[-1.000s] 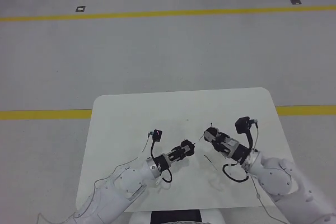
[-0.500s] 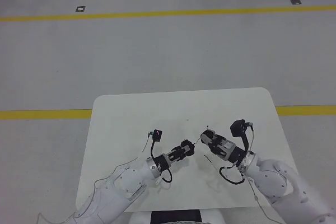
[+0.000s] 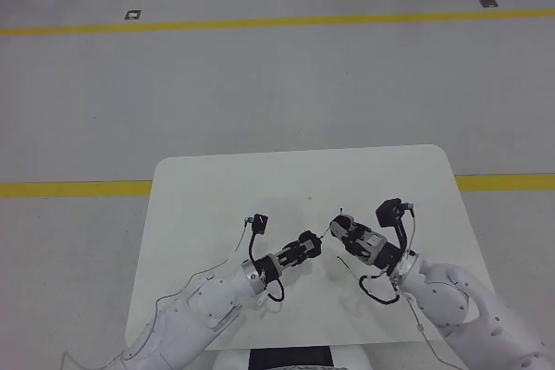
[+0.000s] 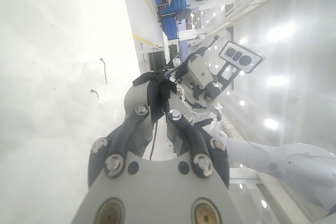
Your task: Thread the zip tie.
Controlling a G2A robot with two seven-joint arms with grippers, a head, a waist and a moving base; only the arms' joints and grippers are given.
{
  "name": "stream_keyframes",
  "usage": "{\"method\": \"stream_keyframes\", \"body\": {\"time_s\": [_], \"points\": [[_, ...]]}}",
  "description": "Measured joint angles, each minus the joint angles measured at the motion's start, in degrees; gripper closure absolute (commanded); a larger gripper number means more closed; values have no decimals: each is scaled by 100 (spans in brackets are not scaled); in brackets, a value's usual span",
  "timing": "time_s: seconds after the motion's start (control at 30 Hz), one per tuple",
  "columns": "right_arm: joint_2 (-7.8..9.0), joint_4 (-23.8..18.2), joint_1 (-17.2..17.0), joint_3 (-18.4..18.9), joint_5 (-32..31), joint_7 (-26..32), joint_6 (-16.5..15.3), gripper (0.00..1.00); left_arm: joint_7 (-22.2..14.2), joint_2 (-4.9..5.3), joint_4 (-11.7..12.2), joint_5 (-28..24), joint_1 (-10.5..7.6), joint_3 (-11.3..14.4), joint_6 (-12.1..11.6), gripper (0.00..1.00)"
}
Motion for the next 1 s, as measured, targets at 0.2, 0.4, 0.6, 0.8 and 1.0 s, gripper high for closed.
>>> {"method": "stream_keyframes", "body": {"time_s": [0.2, 0.4, 0.6, 0.8, 1.0], "points": [[-43, 7, 3, 3, -48, 26, 46, 100, 0, 0, 0, 0, 0, 0, 0, 100], [-84, 8, 4, 21, -76, 2, 7, 100, 0, 0, 0, 0, 0, 0, 0, 100], [-113, -31, -35, 85, -138, -23, -18, 100, 0, 0, 0, 0, 0, 0, 0, 100], [-148, -19, -56, 110, -164, 0, -18, 100, 0, 0, 0, 0, 0, 0, 0, 100], [-188, 12, -35, 94, -174, 66, -14, 100, 0, 0, 0, 0, 0, 0, 0, 100]]}}
